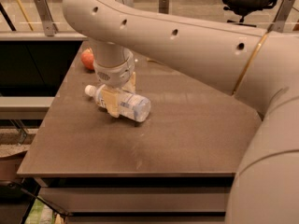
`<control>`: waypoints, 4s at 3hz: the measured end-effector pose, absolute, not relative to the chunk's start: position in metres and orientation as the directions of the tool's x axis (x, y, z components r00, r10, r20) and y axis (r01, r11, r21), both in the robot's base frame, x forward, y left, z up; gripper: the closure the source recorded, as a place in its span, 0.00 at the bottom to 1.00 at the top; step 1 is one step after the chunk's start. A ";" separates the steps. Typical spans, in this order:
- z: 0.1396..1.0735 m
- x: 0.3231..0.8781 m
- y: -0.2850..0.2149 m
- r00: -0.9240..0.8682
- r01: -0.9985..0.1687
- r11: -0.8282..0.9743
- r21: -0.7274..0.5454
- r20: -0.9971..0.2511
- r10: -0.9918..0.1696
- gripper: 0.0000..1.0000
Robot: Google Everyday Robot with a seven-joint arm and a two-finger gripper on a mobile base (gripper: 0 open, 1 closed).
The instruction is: Place blue plastic bottle upright
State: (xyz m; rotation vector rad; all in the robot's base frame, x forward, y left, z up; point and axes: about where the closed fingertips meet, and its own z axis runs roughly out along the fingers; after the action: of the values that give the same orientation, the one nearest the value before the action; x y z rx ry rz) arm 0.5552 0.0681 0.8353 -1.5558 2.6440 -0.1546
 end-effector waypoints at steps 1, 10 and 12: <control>0.835 0.556 0.069 -0.484 -0.867 0.483 -0.124 -0.017 -0.875 0.64; 0.956 0.587 0.010 -0.392 -0.770 0.589 -0.248 -0.544 -0.742 1.00; 0.957 0.595 0.027 -0.266 -0.792 0.573 -0.213 -0.723 -0.637 1.00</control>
Offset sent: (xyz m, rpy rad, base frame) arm 0.0009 0.0010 0.0001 0.0053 -0.0053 0.0006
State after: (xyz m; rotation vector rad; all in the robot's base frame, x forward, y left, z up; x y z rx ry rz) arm 0.5951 0.0266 0.9568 -1.1425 1.9959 0.2415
